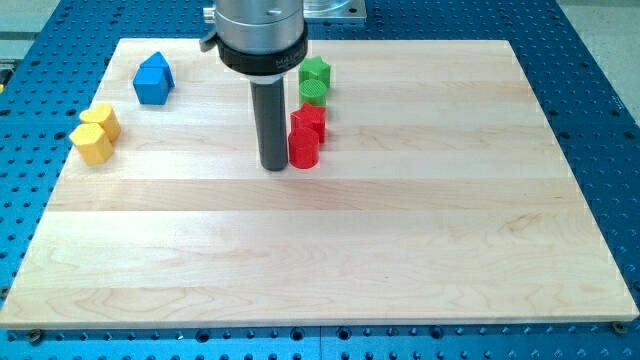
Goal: Separate the hexagon from the heart
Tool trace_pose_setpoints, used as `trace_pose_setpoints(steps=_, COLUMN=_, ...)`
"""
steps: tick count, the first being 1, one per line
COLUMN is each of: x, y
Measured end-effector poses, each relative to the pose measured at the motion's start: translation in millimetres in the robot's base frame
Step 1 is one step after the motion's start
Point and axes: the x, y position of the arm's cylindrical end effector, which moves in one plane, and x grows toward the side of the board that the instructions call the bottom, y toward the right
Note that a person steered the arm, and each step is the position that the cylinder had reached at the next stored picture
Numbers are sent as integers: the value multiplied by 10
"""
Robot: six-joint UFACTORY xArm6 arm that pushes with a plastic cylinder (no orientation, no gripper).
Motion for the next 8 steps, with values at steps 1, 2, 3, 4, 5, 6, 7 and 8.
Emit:
trace_pose_setpoints(steps=1, x=564, y=-914)
trace_pose_setpoints(steps=2, x=881, y=-2192)
trace_pose_setpoints(steps=3, x=444, y=-2379)
trace_pose_setpoints(steps=4, x=-159, y=-2296)
trace_pose_setpoints(steps=5, x=-358, y=-2296)
trace_pose_setpoints(steps=6, x=-227, y=-2272)
trace_pose_setpoints(steps=7, x=245, y=-2045)
trace_pose_setpoints(steps=8, x=123, y=-2436)
